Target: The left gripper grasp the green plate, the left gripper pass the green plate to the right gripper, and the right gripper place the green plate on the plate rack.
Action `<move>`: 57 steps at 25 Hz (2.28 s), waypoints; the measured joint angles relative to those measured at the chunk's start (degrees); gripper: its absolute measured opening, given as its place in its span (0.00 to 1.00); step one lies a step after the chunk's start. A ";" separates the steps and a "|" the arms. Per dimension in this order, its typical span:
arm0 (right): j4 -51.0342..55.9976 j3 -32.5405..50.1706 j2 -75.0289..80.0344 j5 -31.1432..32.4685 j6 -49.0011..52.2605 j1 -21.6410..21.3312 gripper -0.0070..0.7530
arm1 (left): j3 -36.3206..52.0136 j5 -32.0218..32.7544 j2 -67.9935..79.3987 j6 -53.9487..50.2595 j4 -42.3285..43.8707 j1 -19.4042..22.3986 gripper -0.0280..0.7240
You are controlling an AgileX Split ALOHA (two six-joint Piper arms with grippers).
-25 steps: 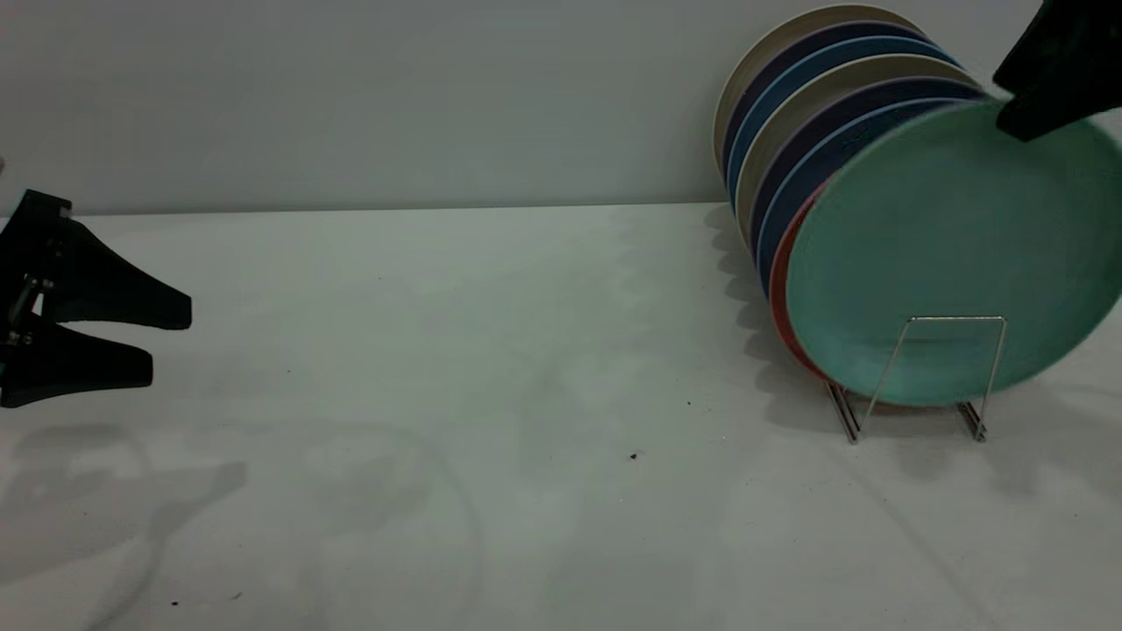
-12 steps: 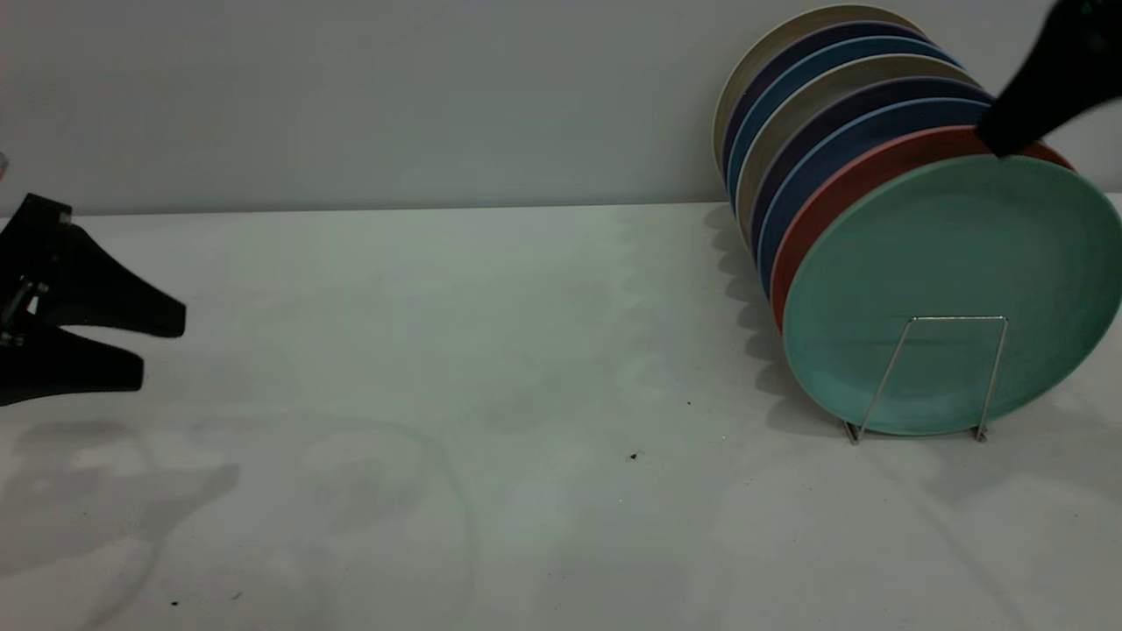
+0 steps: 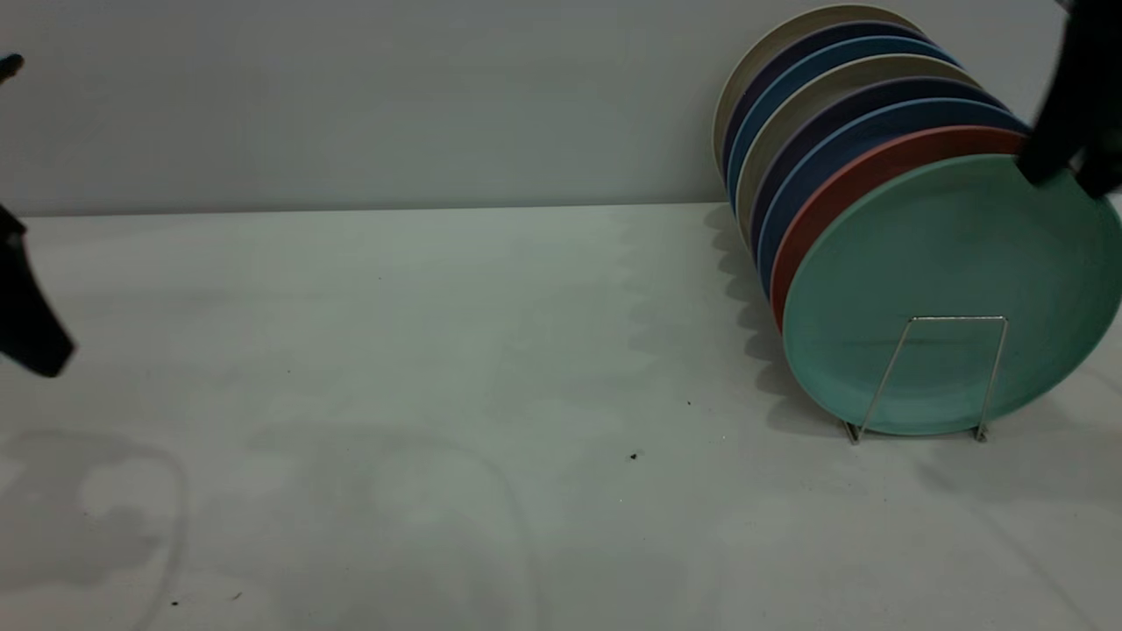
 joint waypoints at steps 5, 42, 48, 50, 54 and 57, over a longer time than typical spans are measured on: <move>-9.93 0.00 -1.07 9.49 4.93 0.00 0.56 | 0.00 5.63 -6.52 -14.40 14.04 -0.78 0.81; -12.53 39.12 -82.65 11.44 7.68 1.45 0.56 | 13.73 32.94 -81.99 -26.16 18.84 -0.98 0.81; -16.42 42.75 -84.17 11.19 7.59 7.58 0.56 | 16.01 33.12 -90.54 -25.82 21.68 -0.98 0.81; -18.02 43.78 -86.40 10.85 7.71 9.20 0.56 | 16.01 33.14 -92.80 -25.67 22.12 -0.98 0.81; -20.28 44.72 -92.14 9.82 8.91 11.86 0.56 | 16.01 33.26 -96.20 -25.56 24.31 -0.98 0.81; -21.02 44.72 -95.53 9.60 9.95 12.99 0.56 | 16.05 33.26 -97.36 -25.56 24.98 -0.98 0.81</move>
